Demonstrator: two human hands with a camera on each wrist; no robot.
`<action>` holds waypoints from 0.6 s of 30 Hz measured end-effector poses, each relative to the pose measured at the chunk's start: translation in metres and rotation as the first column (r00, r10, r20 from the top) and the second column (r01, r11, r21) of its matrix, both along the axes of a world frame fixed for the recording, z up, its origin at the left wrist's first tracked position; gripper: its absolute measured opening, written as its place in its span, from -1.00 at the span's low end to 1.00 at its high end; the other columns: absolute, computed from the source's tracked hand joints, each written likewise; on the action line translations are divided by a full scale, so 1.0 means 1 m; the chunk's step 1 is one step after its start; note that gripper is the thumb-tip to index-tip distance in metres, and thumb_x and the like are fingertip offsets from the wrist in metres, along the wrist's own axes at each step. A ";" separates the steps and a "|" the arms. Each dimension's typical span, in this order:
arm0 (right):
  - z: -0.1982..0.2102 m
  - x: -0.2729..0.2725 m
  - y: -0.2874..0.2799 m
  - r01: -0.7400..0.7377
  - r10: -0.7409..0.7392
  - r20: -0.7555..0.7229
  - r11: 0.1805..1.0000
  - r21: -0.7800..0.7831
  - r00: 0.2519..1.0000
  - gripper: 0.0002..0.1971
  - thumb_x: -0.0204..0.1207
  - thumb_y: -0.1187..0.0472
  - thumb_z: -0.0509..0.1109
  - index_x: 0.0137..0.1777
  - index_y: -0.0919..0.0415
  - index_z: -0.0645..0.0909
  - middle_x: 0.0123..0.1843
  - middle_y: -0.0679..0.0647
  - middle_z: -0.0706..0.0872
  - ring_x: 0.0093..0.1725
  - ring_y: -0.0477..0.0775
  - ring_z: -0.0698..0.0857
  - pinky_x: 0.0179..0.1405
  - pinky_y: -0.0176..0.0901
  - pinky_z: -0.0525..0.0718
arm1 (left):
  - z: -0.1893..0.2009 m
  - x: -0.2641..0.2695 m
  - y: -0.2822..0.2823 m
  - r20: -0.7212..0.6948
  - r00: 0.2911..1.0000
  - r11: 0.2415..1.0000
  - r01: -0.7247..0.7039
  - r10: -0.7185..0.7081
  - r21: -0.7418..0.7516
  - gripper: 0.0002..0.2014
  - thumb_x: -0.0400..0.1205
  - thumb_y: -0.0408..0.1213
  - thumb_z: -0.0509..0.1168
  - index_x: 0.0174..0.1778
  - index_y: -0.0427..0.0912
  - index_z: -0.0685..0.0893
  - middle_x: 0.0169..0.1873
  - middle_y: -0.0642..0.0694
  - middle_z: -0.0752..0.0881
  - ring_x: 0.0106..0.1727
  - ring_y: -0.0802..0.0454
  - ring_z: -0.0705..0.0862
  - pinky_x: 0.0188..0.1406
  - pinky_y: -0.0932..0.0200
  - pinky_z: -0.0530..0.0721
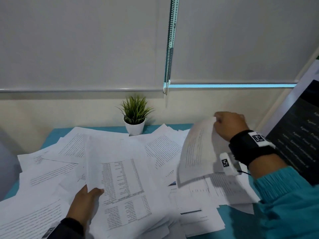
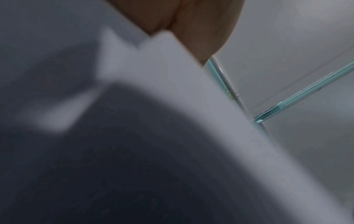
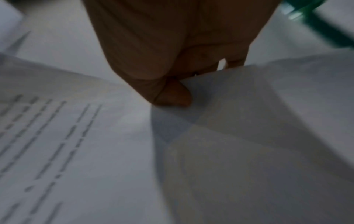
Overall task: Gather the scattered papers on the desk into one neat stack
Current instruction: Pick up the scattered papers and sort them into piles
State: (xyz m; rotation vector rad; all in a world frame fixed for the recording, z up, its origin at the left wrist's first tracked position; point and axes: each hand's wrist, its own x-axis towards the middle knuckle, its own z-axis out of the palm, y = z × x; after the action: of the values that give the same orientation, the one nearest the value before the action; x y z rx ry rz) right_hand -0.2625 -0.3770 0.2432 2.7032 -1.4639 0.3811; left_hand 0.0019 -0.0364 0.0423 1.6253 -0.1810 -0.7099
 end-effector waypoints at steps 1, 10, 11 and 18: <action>-0.002 0.018 0.000 -0.069 0.070 -0.049 0.998 0.014 0.996 -0.77 0.43 0.29 0.22 -0.41 0.08 0.30 -0.36 -0.06 0.54 -0.03 0.22 0.67 0.15 -0.01 0.37 | 0.000 0.001 0.001 0.014 0.999 0.999 -0.038 0.038 0.001 -0.78 0.62 -0.48 0.28 0.14 -0.23 0.69 0.06 -0.16 0.79 0.06 -0.22 0.72 0.08 -0.01 0.60; -0.113 0.184 -0.010 -0.374 0.498 -0.313 0.846 0.380 0.809 -0.71 0.41 0.19 0.33 0.14 0.10 0.61 0.28 0.11 0.61 0.30 0.21 0.60 0.26 -0.04 0.55 | -0.006 0.007 -0.001 0.050 0.997 0.997 -0.062 0.059 0.050 -0.59 0.37 -0.41 0.44 0.16 -0.19 0.69 0.14 -0.20 0.75 0.27 -0.25 0.65 0.46 -0.15 0.44; -0.124 0.197 -0.013 -0.376 0.516 -0.313 0.831 0.410 0.798 -0.77 0.37 0.20 0.35 0.05 0.07 0.60 0.25 0.11 0.62 0.28 0.21 0.62 0.25 -0.03 0.58 | -0.004 0.008 -0.002 0.065 0.996 0.996 -0.063 0.059 0.069 -0.53 0.33 -0.39 0.45 0.20 -0.25 0.69 0.11 -0.22 0.74 0.24 -0.22 0.64 0.42 -0.10 0.45; -0.178 0.239 -0.031 -0.351 0.547 -0.421 0.816 0.459 0.723 -0.33 0.33 0.09 0.32 0.52 -0.06 0.40 0.69 -0.11 0.15 0.64 0.06 0.22 0.62 0.01 0.23 | 0.002 0.013 -0.004 0.065 0.998 0.986 -0.026 0.015 0.167 -0.33 0.29 -0.26 0.46 0.38 -0.33 0.61 0.17 -0.21 0.68 0.16 -0.09 0.55 0.31 0.02 0.42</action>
State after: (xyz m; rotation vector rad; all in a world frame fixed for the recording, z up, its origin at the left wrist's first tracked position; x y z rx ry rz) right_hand -0.0233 -0.4083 0.0650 3.0468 -0.7417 -0.6706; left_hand 0.0152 -0.0404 0.0444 1.8093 -0.1535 -0.6729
